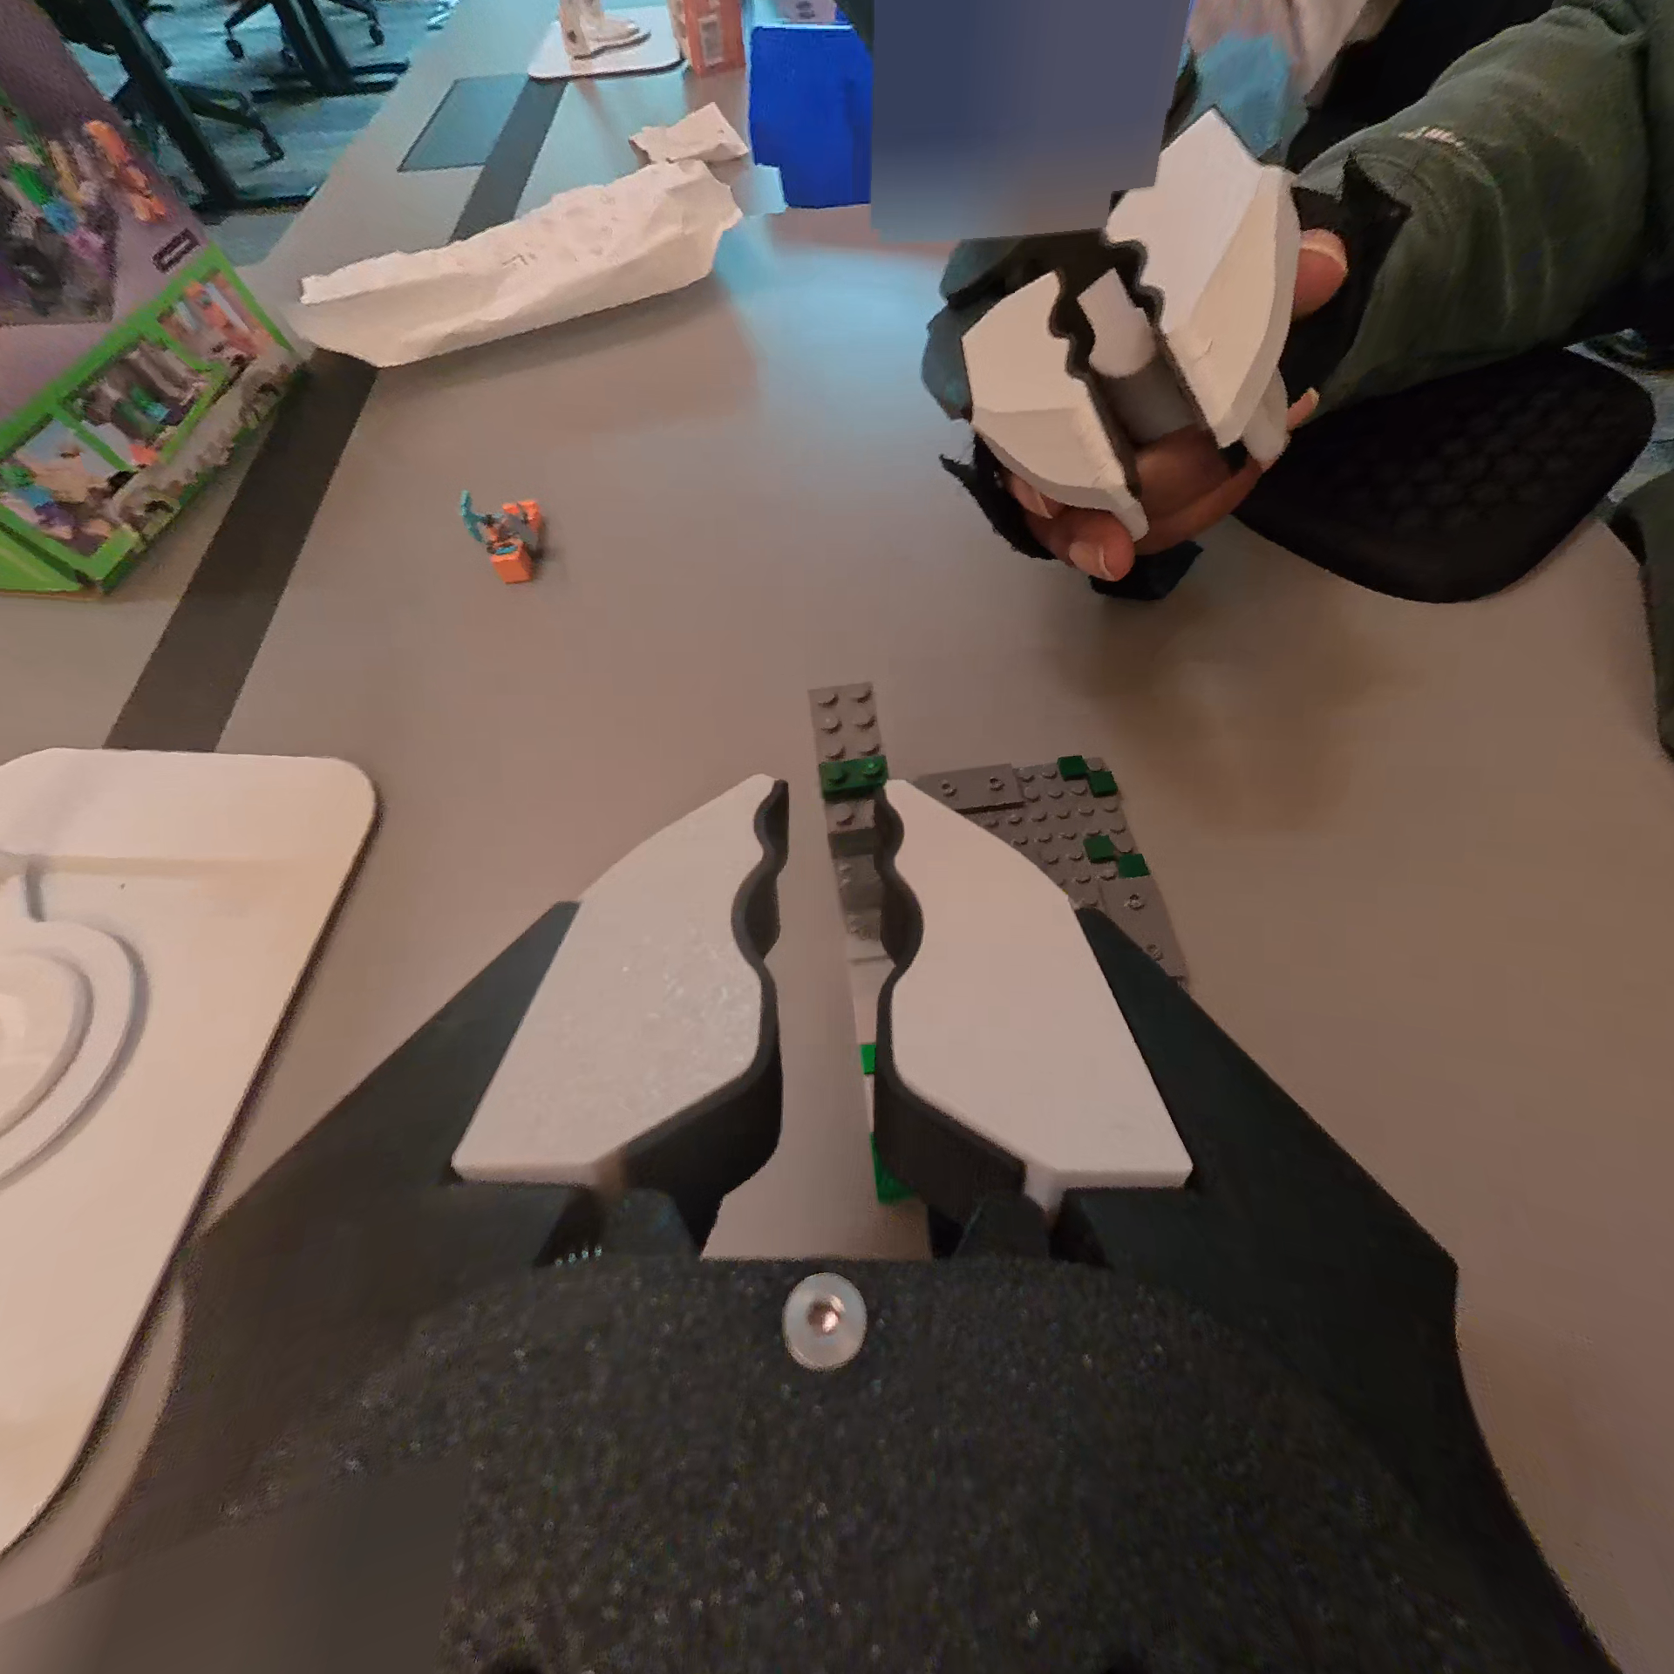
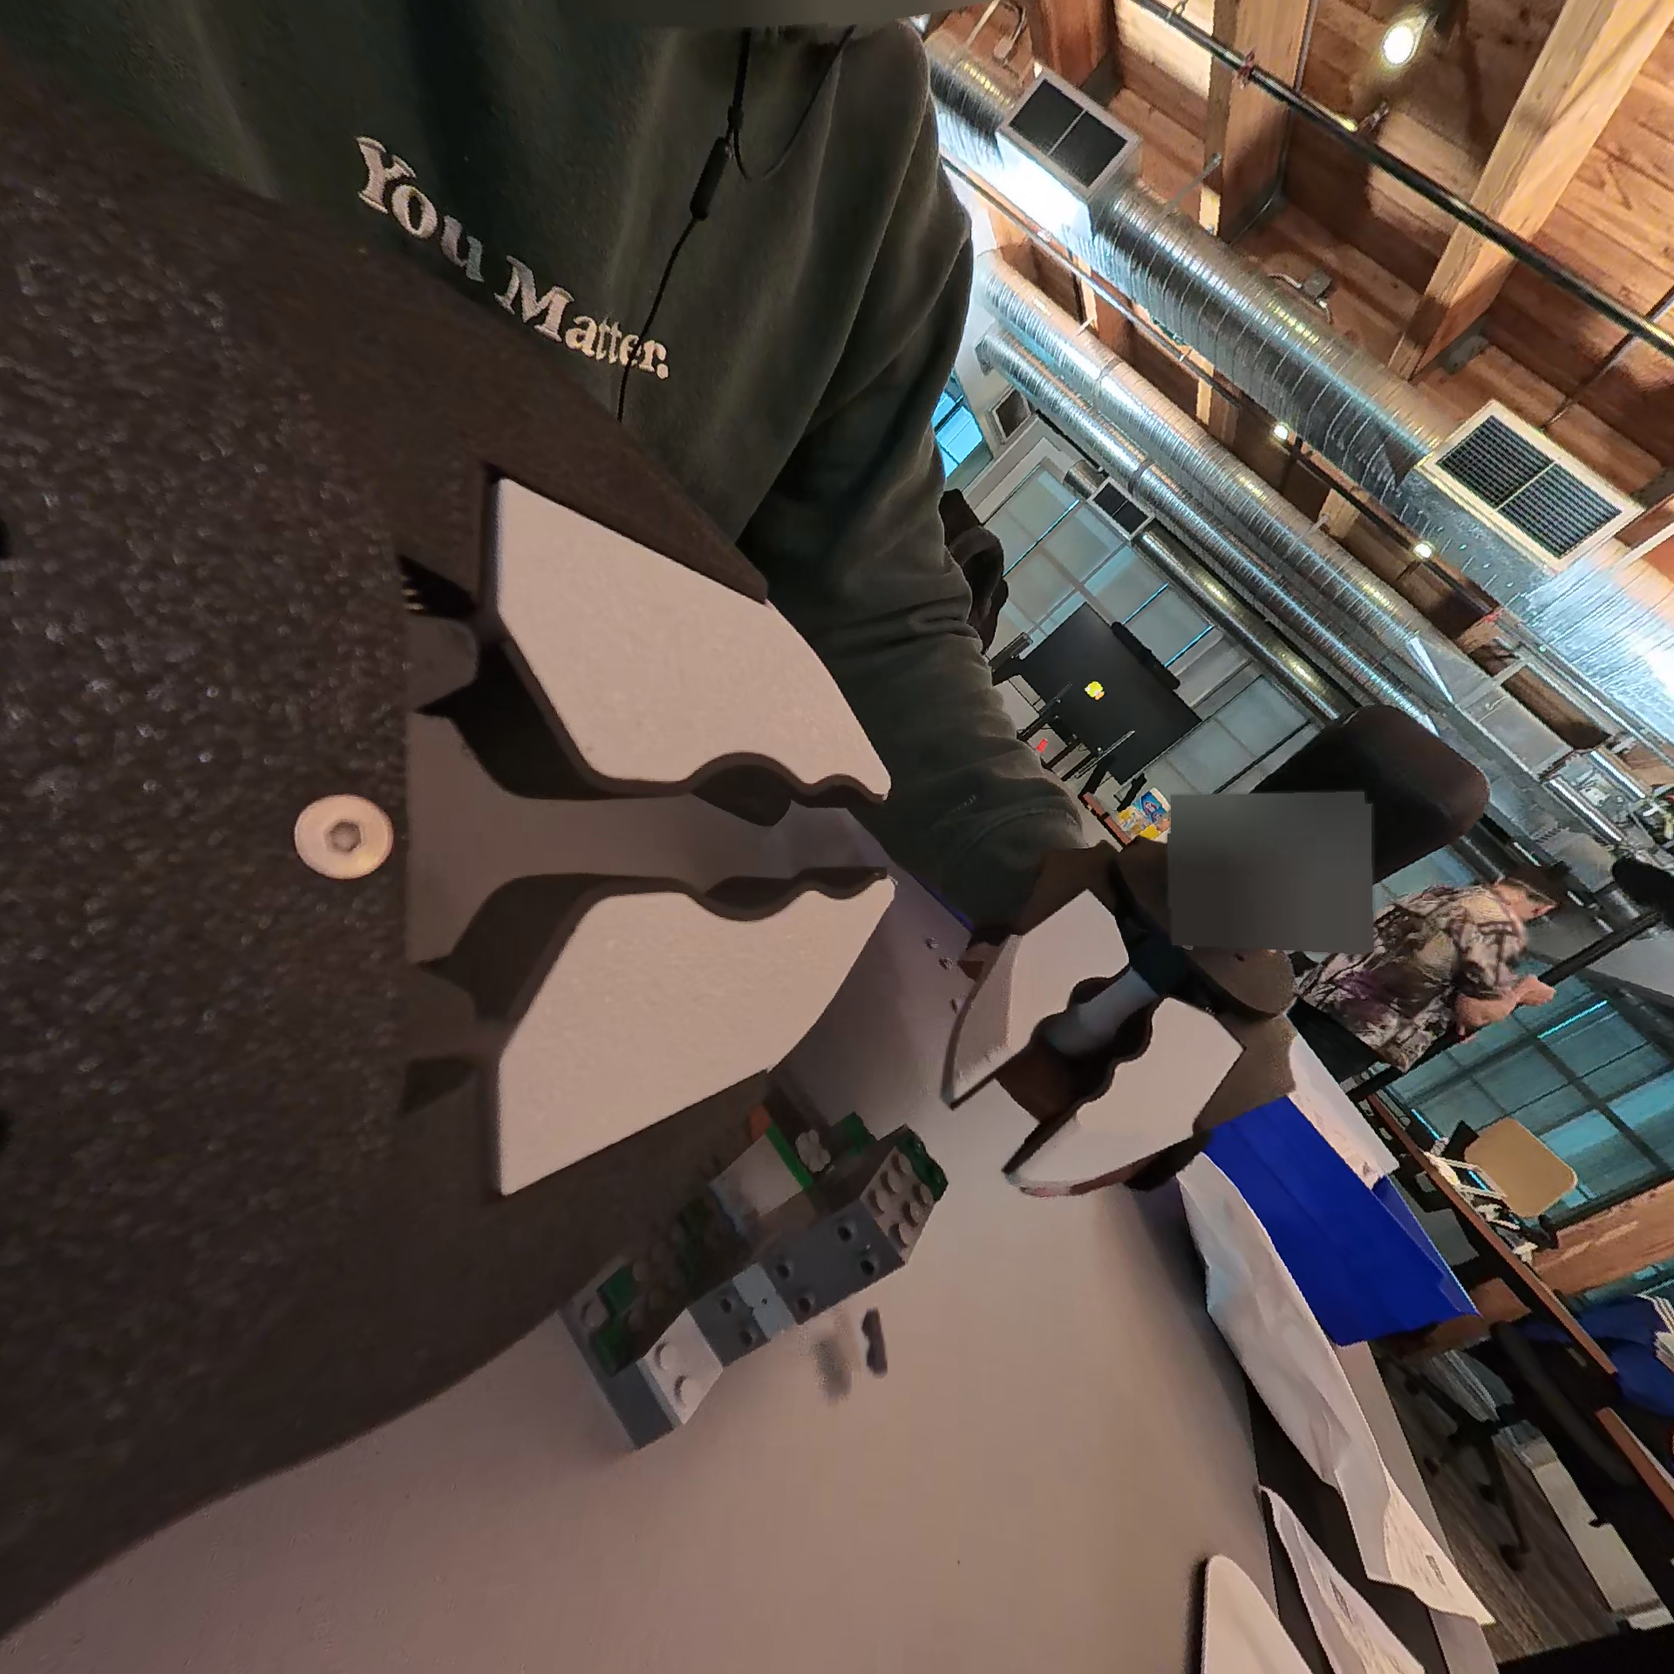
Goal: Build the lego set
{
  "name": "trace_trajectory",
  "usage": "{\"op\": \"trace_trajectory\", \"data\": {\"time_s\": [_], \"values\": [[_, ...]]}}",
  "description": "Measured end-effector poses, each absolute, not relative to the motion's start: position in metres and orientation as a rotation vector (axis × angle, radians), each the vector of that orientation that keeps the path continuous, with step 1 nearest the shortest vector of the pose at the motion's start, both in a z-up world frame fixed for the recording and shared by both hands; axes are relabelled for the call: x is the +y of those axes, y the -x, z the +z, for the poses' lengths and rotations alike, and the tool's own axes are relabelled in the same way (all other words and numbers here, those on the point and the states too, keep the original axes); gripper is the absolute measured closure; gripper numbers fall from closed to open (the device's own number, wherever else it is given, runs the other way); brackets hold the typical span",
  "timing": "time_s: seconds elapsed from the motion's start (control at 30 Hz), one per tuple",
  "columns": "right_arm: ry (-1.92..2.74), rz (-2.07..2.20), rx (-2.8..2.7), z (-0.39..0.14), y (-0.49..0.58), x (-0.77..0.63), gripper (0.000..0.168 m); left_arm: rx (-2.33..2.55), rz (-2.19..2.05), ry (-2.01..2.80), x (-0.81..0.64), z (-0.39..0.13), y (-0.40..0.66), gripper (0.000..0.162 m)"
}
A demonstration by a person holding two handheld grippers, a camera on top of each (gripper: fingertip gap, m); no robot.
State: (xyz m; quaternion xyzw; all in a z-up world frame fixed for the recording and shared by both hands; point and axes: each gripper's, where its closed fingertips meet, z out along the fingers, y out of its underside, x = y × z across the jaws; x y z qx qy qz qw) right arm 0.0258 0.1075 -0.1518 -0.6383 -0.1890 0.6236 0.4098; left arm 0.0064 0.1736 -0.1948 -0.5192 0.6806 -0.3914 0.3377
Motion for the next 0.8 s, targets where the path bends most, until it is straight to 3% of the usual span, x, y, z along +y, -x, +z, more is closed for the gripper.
{"op": "trace_trajectory", "data": {"time_s": [0.57,0.8], "values": [[1.61,1.591,-0.478,-0.154,-0.026,0.106,0.157,2.042,-0.642,1.611,0.219,-0.27,0.006,0.143],[1.615,1.576,-0.497,-0.156,-0.026,0.105,0.157,2.07,-0.603,1.653,0.218,-0.277,0.011,0.151]]}}
